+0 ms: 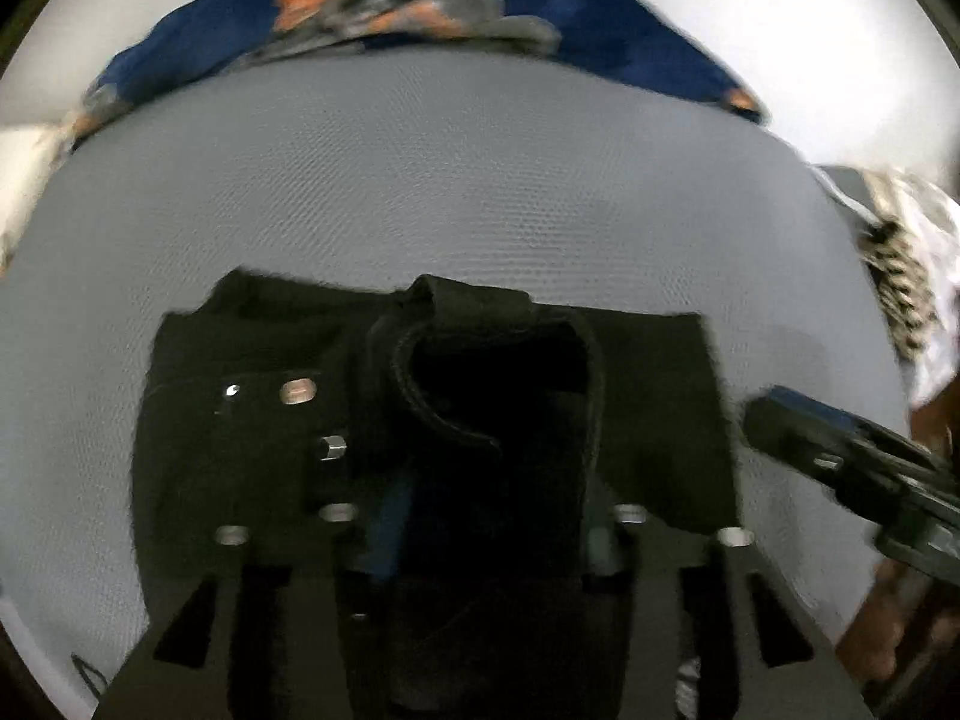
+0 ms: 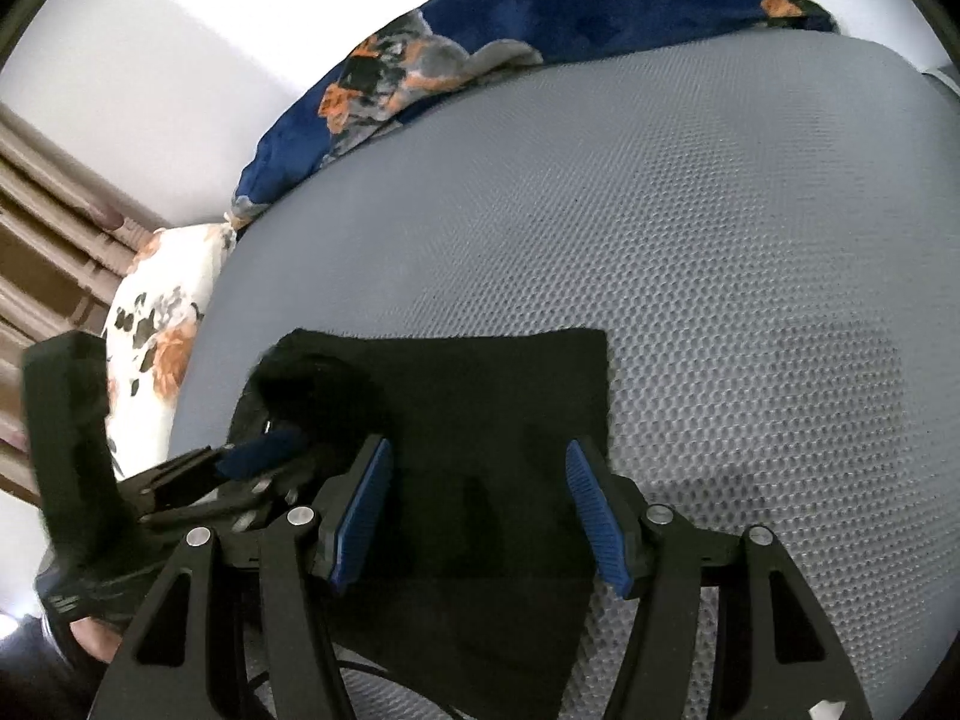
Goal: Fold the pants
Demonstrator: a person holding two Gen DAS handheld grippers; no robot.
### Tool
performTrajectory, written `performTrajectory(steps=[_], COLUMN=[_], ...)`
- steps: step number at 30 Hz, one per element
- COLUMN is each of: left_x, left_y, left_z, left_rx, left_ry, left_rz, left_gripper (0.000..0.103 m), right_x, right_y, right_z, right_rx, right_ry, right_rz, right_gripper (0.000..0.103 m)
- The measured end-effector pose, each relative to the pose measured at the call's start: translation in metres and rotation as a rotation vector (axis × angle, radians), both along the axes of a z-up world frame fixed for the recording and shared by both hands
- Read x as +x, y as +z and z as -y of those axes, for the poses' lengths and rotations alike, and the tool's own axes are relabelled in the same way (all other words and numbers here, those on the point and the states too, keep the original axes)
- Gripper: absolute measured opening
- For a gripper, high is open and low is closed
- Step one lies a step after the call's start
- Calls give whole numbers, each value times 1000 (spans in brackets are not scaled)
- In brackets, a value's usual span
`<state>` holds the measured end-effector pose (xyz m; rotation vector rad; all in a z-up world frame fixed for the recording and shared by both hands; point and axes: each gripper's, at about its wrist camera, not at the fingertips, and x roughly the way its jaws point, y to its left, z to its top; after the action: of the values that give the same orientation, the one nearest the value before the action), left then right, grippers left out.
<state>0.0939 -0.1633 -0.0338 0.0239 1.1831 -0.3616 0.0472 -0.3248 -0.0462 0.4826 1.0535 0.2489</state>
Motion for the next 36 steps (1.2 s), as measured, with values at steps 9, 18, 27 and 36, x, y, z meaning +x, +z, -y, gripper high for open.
performTrajectory(steps=[9,18,27,36], left_x=[-9,3,1,5], left_y=[41,2,-5,-4], left_z=[-77,-194,-194,-144], left_rx=[19,88,32,4], left_ry=[49,337,299,177], left_rz=[188,77,73,80], left_gripper=[73,73,73,73], right_x=[11,38,31,10], right_y=[-7,-42,4,-35], right_z=[-30,-66,-58,2], right_rx=[155,203,214,57], right_ry=[181,212,142,-60], right_rz=[-32,-101,5,-67], right_gripper=[78,74,10,11])
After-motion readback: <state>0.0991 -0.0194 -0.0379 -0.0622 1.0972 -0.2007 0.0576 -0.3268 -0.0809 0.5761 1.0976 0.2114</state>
